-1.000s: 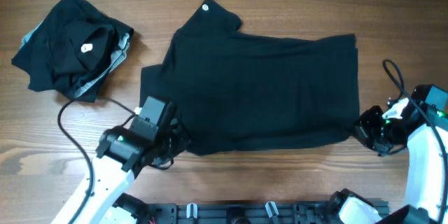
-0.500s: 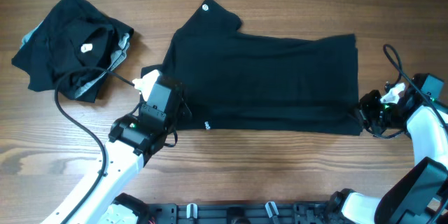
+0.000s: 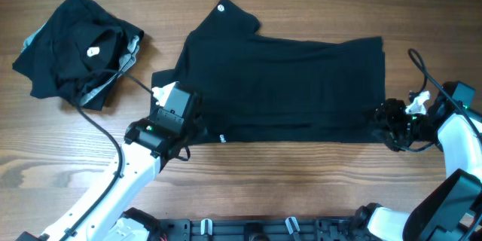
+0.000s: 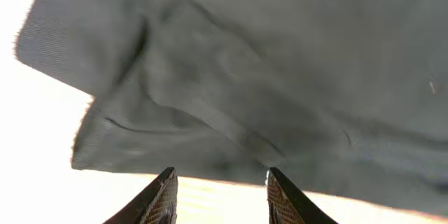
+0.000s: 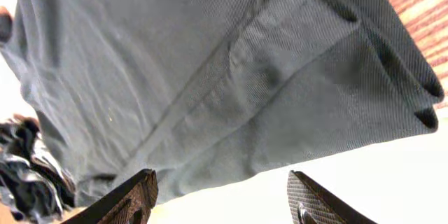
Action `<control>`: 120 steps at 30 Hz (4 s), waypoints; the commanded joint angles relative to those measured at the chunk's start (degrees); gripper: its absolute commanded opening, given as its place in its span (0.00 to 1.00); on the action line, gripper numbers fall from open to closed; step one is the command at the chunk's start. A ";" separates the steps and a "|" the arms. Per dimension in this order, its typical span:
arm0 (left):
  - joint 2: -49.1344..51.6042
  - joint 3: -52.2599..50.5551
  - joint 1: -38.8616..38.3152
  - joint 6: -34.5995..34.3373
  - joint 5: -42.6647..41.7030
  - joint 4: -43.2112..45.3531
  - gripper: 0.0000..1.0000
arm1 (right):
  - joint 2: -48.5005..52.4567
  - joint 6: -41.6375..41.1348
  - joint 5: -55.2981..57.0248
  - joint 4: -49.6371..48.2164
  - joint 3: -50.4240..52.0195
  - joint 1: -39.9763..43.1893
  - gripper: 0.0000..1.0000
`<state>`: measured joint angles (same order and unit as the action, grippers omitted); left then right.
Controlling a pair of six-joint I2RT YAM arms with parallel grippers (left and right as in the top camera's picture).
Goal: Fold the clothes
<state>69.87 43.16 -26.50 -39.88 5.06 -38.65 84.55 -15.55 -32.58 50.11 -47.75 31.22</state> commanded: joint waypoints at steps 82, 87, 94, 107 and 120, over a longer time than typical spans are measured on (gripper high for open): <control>0.83 4.11 26.29 16.17 -11.78 -12.41 0.43 | 1.38 -19.82 9.44 -28.11 5.75 -14.38 0.41; 0.92 4.09 25.77 29.44 -29.00 -11.78 0.43 | -0.11 -8.48 6.93 -21.92 5.75 -14.38 0.41; 8.70 3.61 12.74 29.55 -25.90 -10.64 0.47 | -1.90 -6.32 7.06 -19.82 5.75 -14.38 0.42; 19.65 7.21 8.92 23.96 -22.60 -2.01 0.04 | -1.90 -5.46 9.07 -20.09 5.75 -14.38 0.43; 17.18 15.74 8.90 23.96 -17.55 -6.47 0.45 | -1.90 -5.49 10.36 -20.44 5.75 -14.38 0.43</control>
<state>90.43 53.30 -17.37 -15.99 -10.02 -37.91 83.66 -22.15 -23.16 29.78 -41.12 17.02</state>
